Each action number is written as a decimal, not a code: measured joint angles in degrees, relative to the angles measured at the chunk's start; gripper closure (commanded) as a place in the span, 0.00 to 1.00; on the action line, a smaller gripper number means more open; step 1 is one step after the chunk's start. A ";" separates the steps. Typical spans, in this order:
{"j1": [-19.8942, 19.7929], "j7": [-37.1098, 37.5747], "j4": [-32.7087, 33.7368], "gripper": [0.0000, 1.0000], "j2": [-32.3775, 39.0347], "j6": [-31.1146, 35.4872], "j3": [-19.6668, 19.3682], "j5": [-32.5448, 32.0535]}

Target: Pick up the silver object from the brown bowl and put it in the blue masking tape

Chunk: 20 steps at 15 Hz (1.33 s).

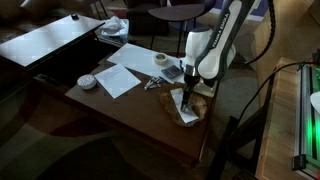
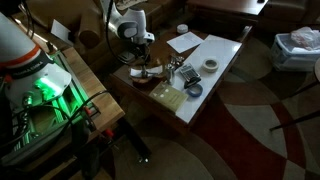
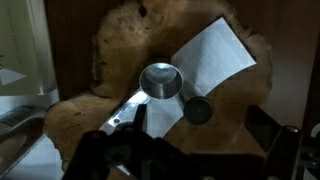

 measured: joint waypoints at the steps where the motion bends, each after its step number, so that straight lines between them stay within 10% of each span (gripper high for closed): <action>1: 0.00 0.00 1.26 0.00 0.29 -1.68 0.01 -0.46; 16: -3.84 -1.57 24.79 0.00 8.93 -38.31 3.56 0.33; 20: -3.85 -1.91 25.43 0.00 9.08 -38.95 3.56 0.48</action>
